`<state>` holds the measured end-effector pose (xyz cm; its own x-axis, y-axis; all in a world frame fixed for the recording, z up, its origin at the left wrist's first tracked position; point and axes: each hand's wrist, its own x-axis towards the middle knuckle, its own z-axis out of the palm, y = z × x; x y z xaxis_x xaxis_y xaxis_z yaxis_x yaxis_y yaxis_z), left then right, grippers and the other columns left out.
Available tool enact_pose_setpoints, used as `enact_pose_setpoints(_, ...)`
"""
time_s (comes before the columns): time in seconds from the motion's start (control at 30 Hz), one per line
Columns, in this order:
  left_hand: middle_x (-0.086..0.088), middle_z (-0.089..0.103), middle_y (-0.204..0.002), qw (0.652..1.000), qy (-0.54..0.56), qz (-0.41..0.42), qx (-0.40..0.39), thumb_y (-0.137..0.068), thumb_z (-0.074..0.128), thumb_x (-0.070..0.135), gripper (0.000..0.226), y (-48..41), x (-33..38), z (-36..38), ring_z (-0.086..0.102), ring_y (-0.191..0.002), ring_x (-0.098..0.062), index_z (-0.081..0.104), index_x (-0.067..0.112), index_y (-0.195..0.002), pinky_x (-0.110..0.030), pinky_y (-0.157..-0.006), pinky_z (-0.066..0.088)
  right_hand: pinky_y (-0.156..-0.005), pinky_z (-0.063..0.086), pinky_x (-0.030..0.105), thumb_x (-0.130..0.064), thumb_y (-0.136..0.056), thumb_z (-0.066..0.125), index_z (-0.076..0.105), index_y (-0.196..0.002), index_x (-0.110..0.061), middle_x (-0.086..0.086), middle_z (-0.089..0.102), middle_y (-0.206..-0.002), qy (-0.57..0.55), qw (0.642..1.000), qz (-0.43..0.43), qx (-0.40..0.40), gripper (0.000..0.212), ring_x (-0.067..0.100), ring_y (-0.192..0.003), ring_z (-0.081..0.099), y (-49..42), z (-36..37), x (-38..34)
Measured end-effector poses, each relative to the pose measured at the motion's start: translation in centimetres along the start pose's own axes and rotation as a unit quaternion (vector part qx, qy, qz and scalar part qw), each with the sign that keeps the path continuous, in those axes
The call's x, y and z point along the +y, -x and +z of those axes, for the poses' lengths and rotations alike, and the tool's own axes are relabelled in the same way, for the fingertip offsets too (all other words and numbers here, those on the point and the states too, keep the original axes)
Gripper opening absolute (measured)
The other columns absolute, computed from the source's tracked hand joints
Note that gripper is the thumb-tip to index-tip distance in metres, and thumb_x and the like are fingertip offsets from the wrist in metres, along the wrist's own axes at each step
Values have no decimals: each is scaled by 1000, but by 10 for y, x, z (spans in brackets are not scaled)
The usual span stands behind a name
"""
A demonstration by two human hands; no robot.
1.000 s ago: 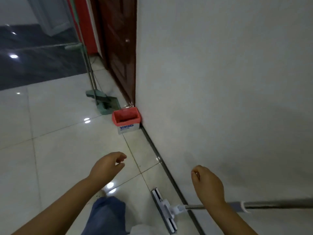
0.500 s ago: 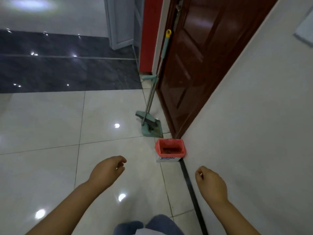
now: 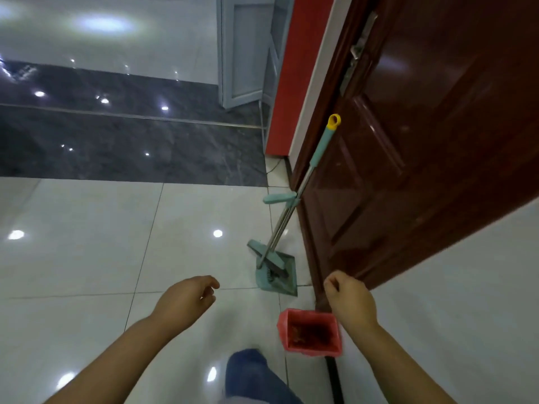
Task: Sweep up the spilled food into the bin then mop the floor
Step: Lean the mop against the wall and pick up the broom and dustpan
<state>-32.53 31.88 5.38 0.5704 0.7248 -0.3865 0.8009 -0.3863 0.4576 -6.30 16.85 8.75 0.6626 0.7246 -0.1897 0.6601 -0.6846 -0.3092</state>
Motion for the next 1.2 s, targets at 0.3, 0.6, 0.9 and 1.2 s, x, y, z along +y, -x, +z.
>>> enact_pose_setpoints(0.3,7,64,-113,1000,4,2,11,-95,49,30,30,-120,27,-48,61,-98,-8,56,27,-124,-16,-83,46,-65,47,30,-16,-86,65,55,-120,-8,-3,57,-80,-299,952,54,40,36,21,-77,56,-227,-71,-85)
enact_pose_setpoints(0.6,10,64,-116,995,-11,93,-23,-95,50,30,30,-222,7,-84,59,-99,-5,57,31,-125,-12,-87,44,-58,54,33,-12,-87,64,59,-81,-19,9,62,-80,-399,912,84,38,11,17,-60,58,-295,-61,-131)
enact_pose_setpoints(0.9,3,57,-129,961,-36,244,-122,-94,51,30,41,-312,-20,-128,56,-112,-10,48,24,-135,-20,-93,45,-73,57,54,-7,-84,68,60,-74,-27,5,63,-71,-358,922,105,102,24,30,-68,68,-257,-41,-193)
enact_pose_setpoints(1.2,3,62,-108,917,-92,321,-220,-87,58,40,39,-320,-24,-124,62,-94,-13,51,20,-120,-32,-85,55,-66,60,37,-8,-89,64,59,-81,-19,22,65,-83,-350,916,144,134,14,26,-67,66,-195,-47,-242)
